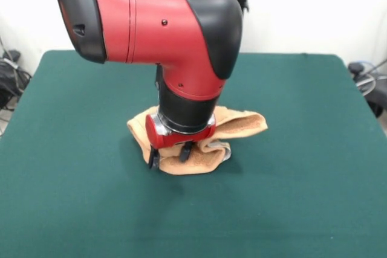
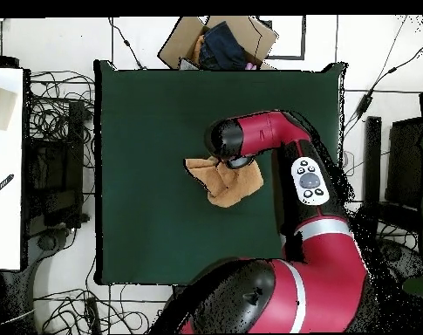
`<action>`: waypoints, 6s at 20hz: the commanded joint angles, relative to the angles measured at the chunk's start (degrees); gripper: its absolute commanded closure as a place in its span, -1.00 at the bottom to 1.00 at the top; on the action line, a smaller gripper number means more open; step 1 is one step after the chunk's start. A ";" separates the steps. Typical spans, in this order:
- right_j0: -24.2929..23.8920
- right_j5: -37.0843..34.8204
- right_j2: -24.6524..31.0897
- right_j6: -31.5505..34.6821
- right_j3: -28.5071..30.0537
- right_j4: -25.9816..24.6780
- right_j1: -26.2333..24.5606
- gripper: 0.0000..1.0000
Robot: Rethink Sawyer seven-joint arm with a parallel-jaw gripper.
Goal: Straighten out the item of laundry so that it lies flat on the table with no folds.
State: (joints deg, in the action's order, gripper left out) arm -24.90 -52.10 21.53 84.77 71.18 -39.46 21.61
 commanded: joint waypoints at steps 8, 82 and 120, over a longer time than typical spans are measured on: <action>-0.88 -3.77 -1.46 -3.96 8.42 1.00 1.02 -1.00; -5.07 -10.98 -0.07 -3.65 27.42 9.65 19.78 -1.00; -7.91 -15.81 4.24 -7.59 12.22 12.91 6.18 -1.00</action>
State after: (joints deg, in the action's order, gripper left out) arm -33.01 -67.05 21.01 84.77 83.82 -27.26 28.78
